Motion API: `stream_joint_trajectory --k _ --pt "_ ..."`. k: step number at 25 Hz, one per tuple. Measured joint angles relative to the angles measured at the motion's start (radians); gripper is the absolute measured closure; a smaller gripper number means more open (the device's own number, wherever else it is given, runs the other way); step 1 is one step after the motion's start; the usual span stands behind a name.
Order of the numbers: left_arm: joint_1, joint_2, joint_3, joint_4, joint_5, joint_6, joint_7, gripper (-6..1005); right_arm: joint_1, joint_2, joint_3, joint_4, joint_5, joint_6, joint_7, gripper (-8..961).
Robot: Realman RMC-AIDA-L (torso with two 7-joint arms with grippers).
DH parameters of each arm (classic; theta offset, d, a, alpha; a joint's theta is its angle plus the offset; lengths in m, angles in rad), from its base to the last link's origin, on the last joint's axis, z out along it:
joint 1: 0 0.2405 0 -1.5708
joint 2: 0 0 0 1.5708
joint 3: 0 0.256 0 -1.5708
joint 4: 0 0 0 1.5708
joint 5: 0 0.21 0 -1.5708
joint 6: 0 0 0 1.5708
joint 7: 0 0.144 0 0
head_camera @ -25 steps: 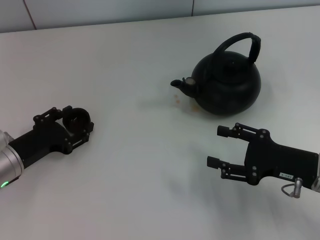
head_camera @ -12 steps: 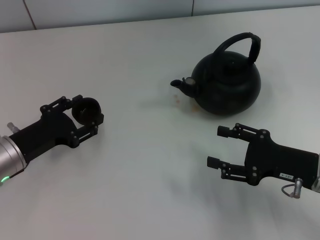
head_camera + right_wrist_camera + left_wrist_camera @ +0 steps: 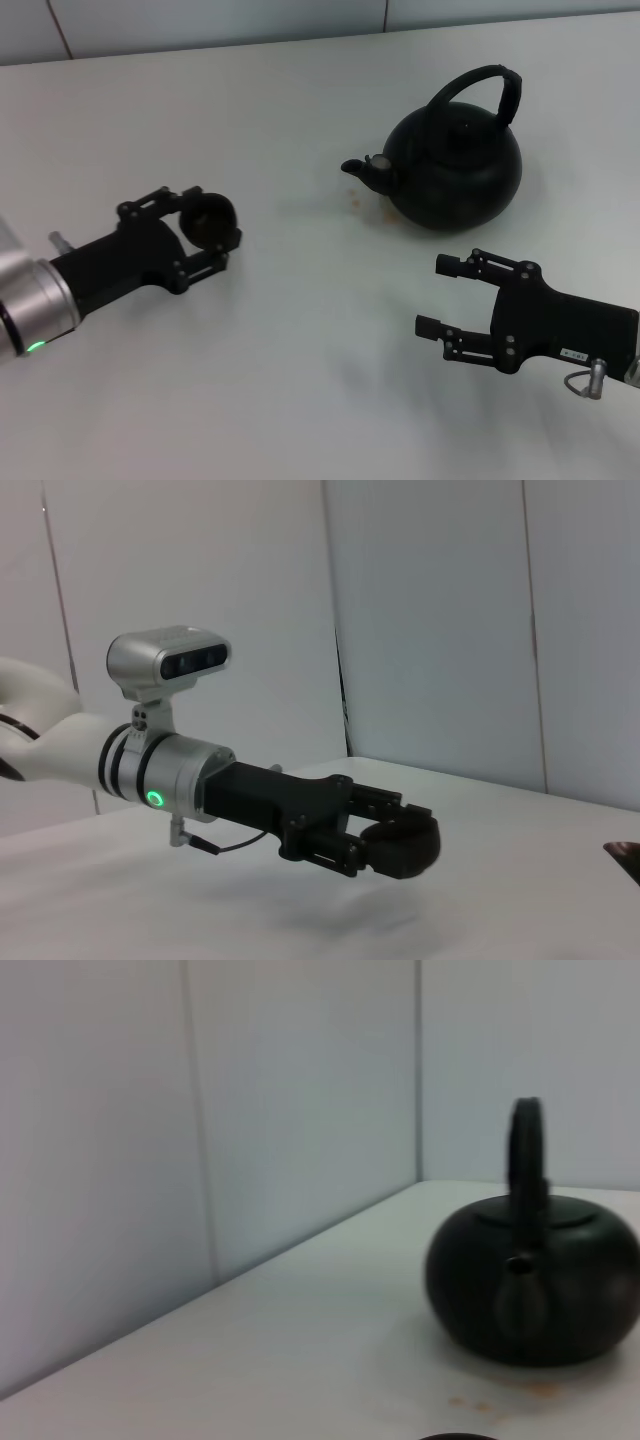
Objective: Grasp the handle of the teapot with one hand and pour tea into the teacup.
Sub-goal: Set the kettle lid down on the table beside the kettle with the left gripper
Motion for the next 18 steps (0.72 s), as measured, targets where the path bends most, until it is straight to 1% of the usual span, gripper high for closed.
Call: stream_joint_trajectory --k 3,4,7,8,9,10,15,18 --pt "-0.041 0.000 0.027 -0.034 -0.003 -0.002 0.000 305 -0.001 0.000 0.000 0.000 0.000 0.000 0.000 177" --pt "-0.041 0.000 0.027 -0.034 -0.003 -0.002 0.000 305 -0.002 0.000 0.000 0.000 -0.001 0.000 0.000 177" --pt "-0.102 -0.001 0.026 -0.090 -0.002 -0.017 0.015 305 -0.002 0.000 0.000 0.000 -0.002 0.000 0.000 177" --pt "-0.102 -0.001 0.026 -0.090 -0.002 -0.017 0.015 304 -0.002 0.000 0.000 0.000 -0.002 0.000 0.000 177" --pt "-0.123 -0.002 0.023 -0.113 -0.004 -0.032 0.028 304 -0.003 0.000 0.000 0.000 -0.002 0.000 0.000 177" --pt "-0.123 -0.002 0.023 -0.113 -0.004 -0.032 0.028 304 -0.003 0.000 0.000 0.000 -0.002 0.000 0.000 177" --pt "-0.172 -0.002 0.010 -0.176 -0.007 -0.081 0.067 303 -0.004 0.001 -0.001 0.001 -0.003 0.000 0.000 177" --pt "-0.182 -0.002 -0.004 -0.196 -0.007 -0.092 0.089 303 -0.005 0.001 -0.001 0.002 -0.003 0.000 0.000 176"
